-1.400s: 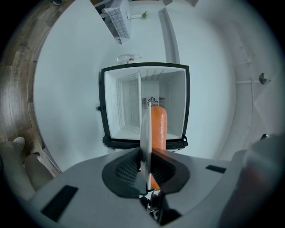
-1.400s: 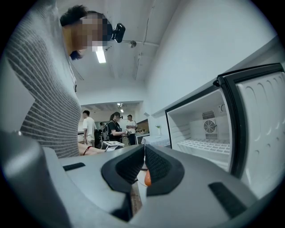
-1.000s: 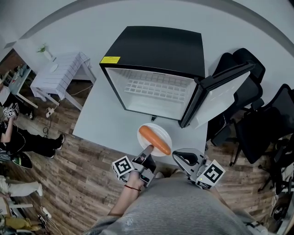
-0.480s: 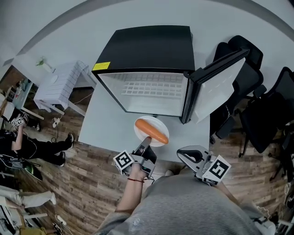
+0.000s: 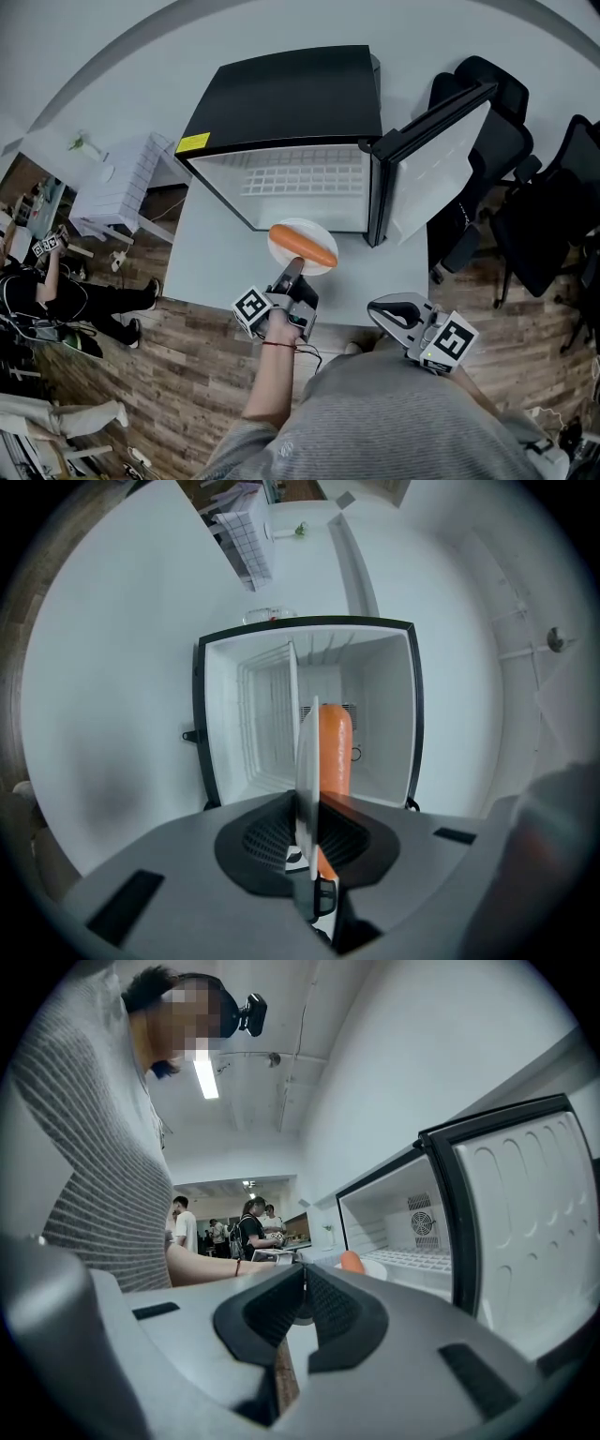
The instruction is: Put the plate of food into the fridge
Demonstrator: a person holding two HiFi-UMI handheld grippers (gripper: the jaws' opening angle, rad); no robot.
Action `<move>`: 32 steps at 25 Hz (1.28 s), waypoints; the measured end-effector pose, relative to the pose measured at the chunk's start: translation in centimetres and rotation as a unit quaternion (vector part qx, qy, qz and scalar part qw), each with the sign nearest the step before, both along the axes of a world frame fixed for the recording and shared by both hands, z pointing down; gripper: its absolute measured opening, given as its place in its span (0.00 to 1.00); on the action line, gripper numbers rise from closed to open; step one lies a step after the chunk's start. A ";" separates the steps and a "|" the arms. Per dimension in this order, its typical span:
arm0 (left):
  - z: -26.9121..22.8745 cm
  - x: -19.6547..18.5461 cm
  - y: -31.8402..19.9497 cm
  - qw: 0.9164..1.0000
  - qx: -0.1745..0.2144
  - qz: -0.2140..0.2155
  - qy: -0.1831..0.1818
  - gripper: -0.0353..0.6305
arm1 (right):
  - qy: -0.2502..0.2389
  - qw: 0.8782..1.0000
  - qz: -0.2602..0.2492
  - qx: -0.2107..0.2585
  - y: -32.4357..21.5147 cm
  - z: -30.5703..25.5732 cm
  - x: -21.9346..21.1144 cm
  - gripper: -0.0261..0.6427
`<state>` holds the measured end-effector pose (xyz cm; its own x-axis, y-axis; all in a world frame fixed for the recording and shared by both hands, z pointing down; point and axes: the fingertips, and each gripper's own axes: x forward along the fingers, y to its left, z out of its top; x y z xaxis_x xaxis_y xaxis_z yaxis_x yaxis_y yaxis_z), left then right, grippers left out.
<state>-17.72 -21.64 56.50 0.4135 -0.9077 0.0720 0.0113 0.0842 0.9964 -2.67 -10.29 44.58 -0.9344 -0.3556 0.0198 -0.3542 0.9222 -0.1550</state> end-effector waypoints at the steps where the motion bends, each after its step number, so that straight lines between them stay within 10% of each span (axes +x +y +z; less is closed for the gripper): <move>1: 0.2 -0.1 -0.5 1.000 -0.001 0.000 -0.002 0.13 | 0.000 1.000 0.001 0.000 0.0 0.0 0.1 0.06; 32: 2.1 -3.0 -10.9 0.999 -0.014 -0.029 0.004 0.13 | 0.016 0.999 -0.011 -0.036 -3.3 2.0 -1.2 0.06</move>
